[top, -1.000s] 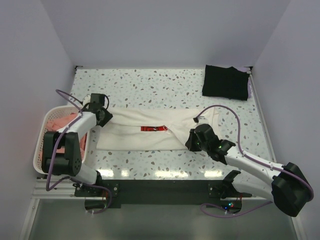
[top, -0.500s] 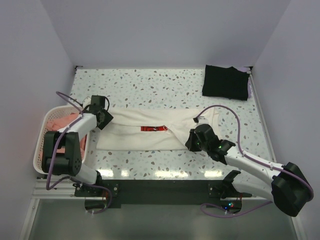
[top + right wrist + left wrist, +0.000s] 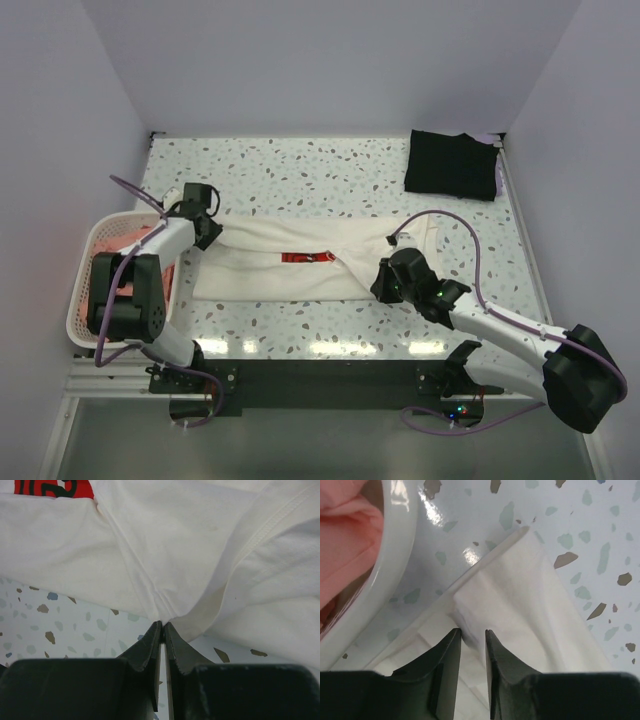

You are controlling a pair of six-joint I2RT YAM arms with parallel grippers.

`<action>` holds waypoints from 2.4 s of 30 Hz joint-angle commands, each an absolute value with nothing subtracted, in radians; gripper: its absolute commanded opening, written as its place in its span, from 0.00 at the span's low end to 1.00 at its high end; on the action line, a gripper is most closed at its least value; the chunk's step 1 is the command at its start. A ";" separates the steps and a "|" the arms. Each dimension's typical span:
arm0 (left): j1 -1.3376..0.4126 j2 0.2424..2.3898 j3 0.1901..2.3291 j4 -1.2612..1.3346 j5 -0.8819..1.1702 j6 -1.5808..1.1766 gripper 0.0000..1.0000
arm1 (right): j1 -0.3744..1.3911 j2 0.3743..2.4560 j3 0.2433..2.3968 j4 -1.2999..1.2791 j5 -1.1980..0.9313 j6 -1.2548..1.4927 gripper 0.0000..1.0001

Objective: Fold and stack the t-shirts
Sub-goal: Fold the tshirt

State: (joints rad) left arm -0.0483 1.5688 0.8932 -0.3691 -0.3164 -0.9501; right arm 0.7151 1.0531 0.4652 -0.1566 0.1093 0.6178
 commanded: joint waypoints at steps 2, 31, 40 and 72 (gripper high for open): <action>-0.052 1.586 0.972 -0.373 -0.387 -0.936 0.26 | 0.719 1.037 0.454 -0.138 0.109 0.609 0.10; -0.054 1.594 0.908 -0.339 -0.348 -0.933 0.08 | 0.718 1.049 0.451 -0.133 0.103 0.618 0.10; -0.054 1.545 0.974 -0.374 -0.380 -0.899 0.00 | 0.718 1.012 0.465 -0.181 0.135 0.623 0.10; -0.035 1.456 0.858 -0.388 -0.361 -0.897 0.05 | 0.718 1.124 0.477 0.035 -0.061 0.724 0.10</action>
